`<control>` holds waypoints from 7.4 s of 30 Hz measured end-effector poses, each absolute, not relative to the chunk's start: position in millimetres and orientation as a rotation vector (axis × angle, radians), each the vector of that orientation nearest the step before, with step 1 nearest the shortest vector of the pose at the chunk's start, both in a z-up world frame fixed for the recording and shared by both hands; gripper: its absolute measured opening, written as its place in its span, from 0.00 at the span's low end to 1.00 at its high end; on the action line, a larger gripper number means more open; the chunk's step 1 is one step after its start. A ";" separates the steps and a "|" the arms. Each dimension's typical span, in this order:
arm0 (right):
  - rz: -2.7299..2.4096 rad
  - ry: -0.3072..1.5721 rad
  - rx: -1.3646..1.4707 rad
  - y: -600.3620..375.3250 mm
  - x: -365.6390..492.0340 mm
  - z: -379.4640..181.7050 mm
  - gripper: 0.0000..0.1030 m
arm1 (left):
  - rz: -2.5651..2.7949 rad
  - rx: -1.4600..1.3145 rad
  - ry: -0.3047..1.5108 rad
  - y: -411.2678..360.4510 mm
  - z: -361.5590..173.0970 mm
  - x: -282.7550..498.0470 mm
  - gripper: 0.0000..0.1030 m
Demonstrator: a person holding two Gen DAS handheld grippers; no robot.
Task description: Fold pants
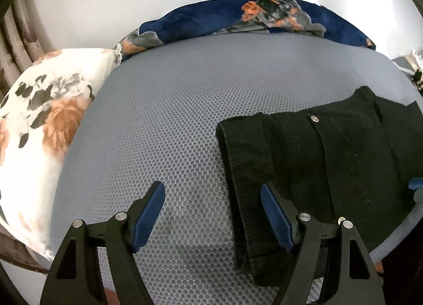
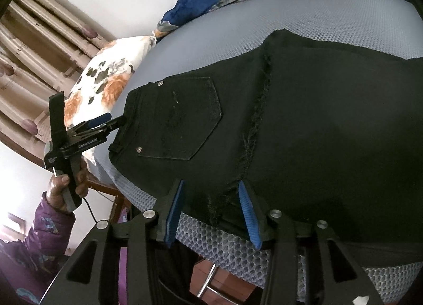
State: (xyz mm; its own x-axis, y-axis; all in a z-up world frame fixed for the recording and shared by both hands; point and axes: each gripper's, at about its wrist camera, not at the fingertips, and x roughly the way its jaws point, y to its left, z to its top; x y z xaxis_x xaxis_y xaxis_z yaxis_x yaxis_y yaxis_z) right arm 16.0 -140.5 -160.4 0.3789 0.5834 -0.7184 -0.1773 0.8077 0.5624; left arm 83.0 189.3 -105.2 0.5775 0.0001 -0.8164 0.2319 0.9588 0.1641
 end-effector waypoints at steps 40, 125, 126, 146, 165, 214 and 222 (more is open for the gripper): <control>0.510 1.084 0.426 -132.9 11.4 -164.9 0.49 | -0.359 -0.217 1.102 254.4 -122.3 106.9 0.76; 0.559 0.960 -0.074 -175.6 196.2 -151.9 0.03 | -0.305 -0.255 1.103 202.1 -129.4 96.1 0.70; 0.546 0.949 -0.014 -182.2 197.6 -147.5 0.03 | -0.304 -0.257 1.102 201.3 -129.2 94.5 0.70; 0.692 0.921 0.140 -123.5 145.1 -99.4 0.09 | -0.331 -0.302 1.110 217.8 -118.9 99.3 0.83; 0.907 0.750 -0.650 118.9 -15.3 -106.1 0.65 | -0.216 -0.371 1.078 311.5 -98.3 47.1 0.83; 0.833 0.816 0.012 80.4 31.4 -96.1 0.07 | -0.240 -0.393 1.144 302.1 -114.4 58.7 0.83; 0.811 0.880 -0.059 89.7 43.0 -120.4 0.05 | -0.236 -0.382 1.160 297.8 -117.6 59.2 0.83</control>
